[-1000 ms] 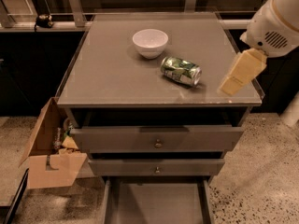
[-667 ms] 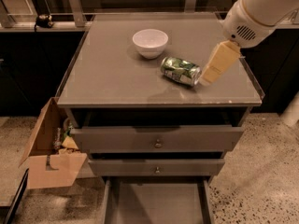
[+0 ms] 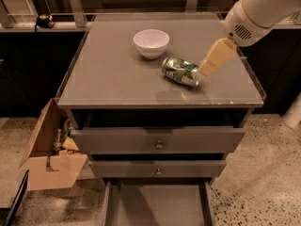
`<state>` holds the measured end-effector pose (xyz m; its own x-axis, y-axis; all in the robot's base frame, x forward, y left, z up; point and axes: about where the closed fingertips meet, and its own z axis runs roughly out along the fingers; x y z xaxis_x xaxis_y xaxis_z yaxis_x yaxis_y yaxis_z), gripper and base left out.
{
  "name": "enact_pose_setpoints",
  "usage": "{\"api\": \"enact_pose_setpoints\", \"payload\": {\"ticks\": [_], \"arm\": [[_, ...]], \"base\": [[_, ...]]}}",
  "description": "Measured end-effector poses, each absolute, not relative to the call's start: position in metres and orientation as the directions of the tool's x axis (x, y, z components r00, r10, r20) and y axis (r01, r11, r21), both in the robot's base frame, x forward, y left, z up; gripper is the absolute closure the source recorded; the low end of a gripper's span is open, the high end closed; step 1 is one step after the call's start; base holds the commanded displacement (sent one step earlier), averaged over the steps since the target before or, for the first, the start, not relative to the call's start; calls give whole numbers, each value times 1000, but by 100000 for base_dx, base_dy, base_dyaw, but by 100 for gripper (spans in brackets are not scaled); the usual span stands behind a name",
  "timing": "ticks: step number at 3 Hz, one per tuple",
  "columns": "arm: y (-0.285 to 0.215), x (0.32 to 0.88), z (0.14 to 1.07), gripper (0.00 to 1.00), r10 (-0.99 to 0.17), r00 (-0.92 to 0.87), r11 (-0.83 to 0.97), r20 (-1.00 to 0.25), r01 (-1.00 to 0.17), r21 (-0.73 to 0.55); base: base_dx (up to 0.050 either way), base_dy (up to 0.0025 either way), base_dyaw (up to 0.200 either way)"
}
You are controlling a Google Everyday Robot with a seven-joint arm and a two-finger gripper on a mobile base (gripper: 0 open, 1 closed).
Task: Place green can into bottom drawer
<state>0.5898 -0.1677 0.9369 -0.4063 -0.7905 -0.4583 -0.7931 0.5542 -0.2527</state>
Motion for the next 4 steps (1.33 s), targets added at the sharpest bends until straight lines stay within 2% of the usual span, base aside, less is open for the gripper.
{"api": "enact_pose_setpoints", "payload": {"ticks": [2,4], "arm": [[-174,636,917,0,-700,-483,657,-527,-724,-210],[-153,661,882,0,-665,-528,664,-528,-742,-94]], "base": [[0,0,0],[0,0,0]]}}
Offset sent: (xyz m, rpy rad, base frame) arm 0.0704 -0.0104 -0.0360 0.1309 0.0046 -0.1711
